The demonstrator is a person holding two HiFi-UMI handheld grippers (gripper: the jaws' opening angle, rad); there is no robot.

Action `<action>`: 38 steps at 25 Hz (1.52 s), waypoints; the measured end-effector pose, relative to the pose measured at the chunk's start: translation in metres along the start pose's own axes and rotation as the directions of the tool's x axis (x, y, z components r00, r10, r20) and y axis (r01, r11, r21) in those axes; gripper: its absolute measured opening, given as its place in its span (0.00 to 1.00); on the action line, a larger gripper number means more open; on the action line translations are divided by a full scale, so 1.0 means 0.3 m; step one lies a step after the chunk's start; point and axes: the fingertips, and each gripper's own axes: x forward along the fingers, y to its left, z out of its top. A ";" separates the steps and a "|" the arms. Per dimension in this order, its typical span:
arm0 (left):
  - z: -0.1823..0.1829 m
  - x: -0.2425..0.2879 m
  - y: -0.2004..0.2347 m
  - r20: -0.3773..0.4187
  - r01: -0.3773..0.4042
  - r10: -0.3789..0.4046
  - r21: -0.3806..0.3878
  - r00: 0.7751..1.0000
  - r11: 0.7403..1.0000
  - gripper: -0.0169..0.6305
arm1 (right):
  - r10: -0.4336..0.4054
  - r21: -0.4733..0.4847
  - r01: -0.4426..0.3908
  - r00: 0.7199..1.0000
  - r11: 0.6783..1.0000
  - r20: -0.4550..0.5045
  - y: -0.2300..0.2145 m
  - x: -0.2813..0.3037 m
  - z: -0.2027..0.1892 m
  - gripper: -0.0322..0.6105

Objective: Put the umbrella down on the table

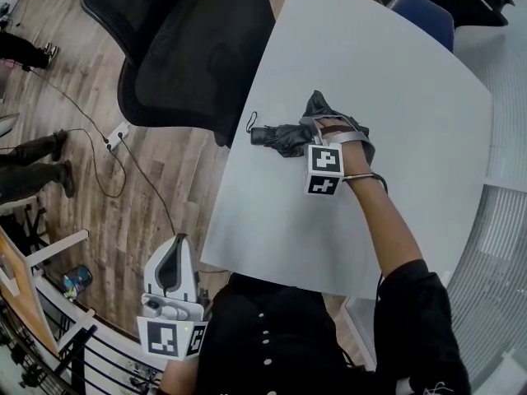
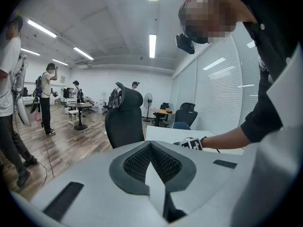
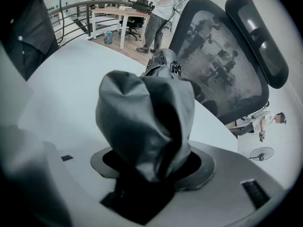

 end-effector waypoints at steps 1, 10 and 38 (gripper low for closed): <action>-0.004 0.002 0.003 -0.003 0.001 -0.001 -0.005 1.000 1.000 0.04 | 0.008 0.004 -0.008 1.000 1.000 0.006 -0.002 0.003 0.001 0.51; -0.029 0.010 0.001 -0.018 0.003 -0.004 -0.023 1.000 1.000 0.04 | 0.138 0.006 -0.138 0.989 0.990 0.057 -0.013 0.021 0.005 0.53; 0.123 -0.010 -0.046 0.117 0.078 -0.080 0.028 0.990 0.997 0.04 | -0.349 0.462 0.173 0.878 0.870 0.328 -0.155 -0.502 0.074 0.12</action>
